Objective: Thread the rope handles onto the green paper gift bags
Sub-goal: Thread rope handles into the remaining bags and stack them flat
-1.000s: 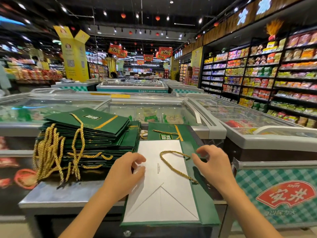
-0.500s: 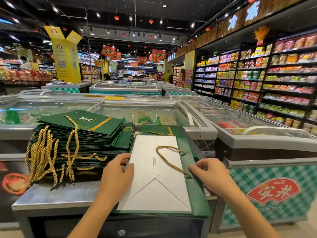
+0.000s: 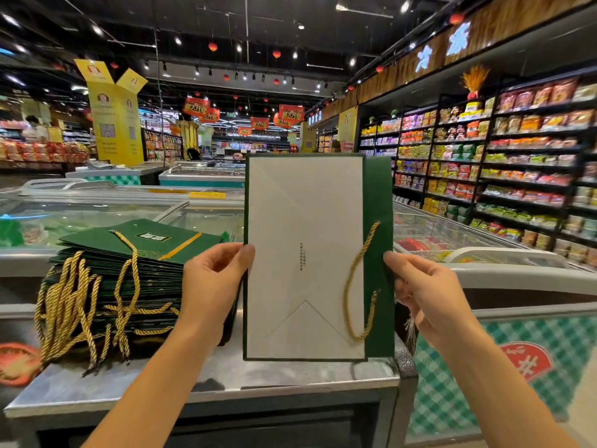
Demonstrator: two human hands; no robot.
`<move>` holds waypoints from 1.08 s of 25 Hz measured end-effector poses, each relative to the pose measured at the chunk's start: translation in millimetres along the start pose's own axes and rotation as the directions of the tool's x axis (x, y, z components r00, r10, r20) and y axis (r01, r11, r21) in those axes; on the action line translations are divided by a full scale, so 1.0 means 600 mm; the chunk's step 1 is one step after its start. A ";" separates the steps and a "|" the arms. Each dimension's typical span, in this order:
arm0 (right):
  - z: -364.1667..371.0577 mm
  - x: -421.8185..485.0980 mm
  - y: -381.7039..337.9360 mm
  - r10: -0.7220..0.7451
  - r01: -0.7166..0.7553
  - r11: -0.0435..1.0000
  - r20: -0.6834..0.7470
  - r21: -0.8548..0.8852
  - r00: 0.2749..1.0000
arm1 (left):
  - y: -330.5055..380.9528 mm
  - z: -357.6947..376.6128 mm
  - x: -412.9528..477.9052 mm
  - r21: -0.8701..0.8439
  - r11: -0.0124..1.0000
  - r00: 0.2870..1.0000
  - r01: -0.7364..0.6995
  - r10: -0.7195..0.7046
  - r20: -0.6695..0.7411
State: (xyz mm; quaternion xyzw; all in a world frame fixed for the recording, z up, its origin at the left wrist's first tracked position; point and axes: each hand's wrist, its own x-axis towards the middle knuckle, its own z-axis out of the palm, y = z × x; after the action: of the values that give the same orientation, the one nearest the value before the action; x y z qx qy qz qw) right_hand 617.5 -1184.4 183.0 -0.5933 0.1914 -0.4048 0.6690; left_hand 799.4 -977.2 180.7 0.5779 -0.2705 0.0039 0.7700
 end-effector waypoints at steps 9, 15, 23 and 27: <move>0.012 0.008 -0.045 0.034 -0.064 0.977 0.145 0.202 0.989 | 0.029 0.000 0.053 -0.044 0.999 0.995 0.006 -0.001 0.100; 0.009 0.053 -0.010 0.095 -0.096 0.995 0.149 -0.003 0.984 | 0.001 0.021 0.071 0.003 0.979 0.940 0.206 -0.198 0.279; 0.015 0.151 0.063 0.102 -0.101 0.974 -0.003 -0.204 0.995 | -0.092 0.070 0.122 0.533 0.845 0.922 0.044 -0.240 0.303; 0.032 0.177 0.114 -0.047 0.076 0.810 0.065 -0.582 0.997 | -0.146 0.094 0.141 0.666 0.745 0.922 0.050 -0.291 0.256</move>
State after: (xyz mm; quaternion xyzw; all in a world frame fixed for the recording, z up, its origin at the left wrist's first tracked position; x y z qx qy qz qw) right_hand 716.7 -1255.9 146.0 -0.7853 0.2712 -0.3336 0.4455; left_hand 876.1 -1082.5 149.2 0.8217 -0.3276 -0.0755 0.4601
